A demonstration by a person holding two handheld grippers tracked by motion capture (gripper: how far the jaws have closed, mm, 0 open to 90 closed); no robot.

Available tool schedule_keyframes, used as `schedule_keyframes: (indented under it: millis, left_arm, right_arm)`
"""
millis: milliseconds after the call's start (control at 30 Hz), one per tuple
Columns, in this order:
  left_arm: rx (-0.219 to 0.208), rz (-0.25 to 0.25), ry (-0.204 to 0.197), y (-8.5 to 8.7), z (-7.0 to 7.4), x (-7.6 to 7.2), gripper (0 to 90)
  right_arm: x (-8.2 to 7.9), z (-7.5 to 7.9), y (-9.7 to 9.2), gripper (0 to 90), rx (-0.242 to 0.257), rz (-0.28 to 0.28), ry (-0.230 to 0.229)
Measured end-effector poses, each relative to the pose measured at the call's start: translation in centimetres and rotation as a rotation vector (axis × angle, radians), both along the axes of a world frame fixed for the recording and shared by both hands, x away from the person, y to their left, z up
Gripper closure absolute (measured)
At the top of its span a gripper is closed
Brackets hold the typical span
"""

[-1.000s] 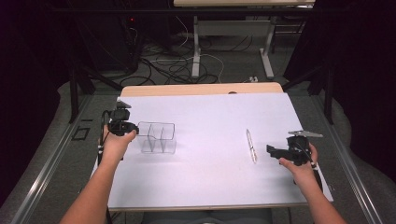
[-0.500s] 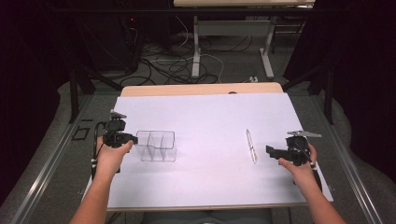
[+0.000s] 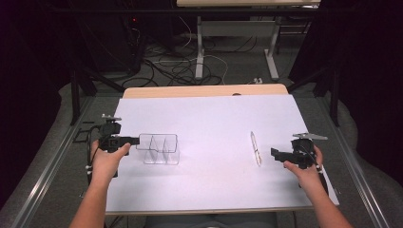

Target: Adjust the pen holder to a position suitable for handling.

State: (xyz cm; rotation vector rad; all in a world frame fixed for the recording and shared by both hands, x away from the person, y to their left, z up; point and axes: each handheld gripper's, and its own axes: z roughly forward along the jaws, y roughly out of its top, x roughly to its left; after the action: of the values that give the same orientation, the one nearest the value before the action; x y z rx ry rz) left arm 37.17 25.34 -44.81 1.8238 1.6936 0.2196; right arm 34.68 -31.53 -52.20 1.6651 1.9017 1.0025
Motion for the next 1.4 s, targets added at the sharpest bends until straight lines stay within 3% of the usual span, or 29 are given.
schedule_keyframes:
  millis: [200, 300, 433, 467, 600, 900, 967, 1000, 1133, 1400]
  left_arm:
    - [0.019, 0.005, -0.049, 1.0, 0.5, -0.2, 66.1]
    - [0.013, 0.012, -0.054, 1.3, 0.3, -0.2, 71.0]
    - [0.038, 0.026, -0.080, 1.2, -0.8, 0.1, 80.4]
    - [0.042, 0.029, -0.081, 1.2, -1.1, 0.1, 85.1]
    - [0.035, 0.025, -0.079, 1.0, -1.7, 0.4, 89.9]
    - [0.041, -0.020, -0.070, -0.1, -2.0, 0.6, 90.0]
    - [0.049, -0.032, -0.064, -0.4, -2.1, 0.7, 90.0]
    - [0.078, -0.042, -0.051, -0.7, -2.1, 0.7, 90.0]
    - [0.098, -0.038, -0.064, -0.9, -2.2, 0.6, 90.0]
    - [0.074, -0.051, -0.063, -1.2, -2.3, 0.4, 90.0]
  right_arm:
    - [0.0, 0.0, -0.1, 4.5, 0.006, -0.004, 0.005]
    - [0.0, 0.0, 0.0, 4.5, 0.003, -0.002, 0.004]
    - [0.0, -0.1, 0.1, 4.5, -0.003, 0.002, 0.007]
    - [0.0, -0.1, 0.1, 4.5, 0.000, 0.000, 0.009]
    - [0.0, -0.2, 0.0, 4.5, -0.002, 0.001, 0.009]
    - [0.1, -0.3, 0.1, 4.6, 0.000, 0.001, 0.012]
    - [0.1, -0.3, 0.1, 4.6, 0.001, 0.002, 0.012]
    - [0.1, -0.3, 0.1, 4.6, 0.001, 0.002, 0.013]
    - [0.1, -0.3, 0.0, 4.6, 0.004, 0.005, 0.017]
    - [0.2, -0.3, 0.2, 4.8, 0.001, 0.012, 0.020]
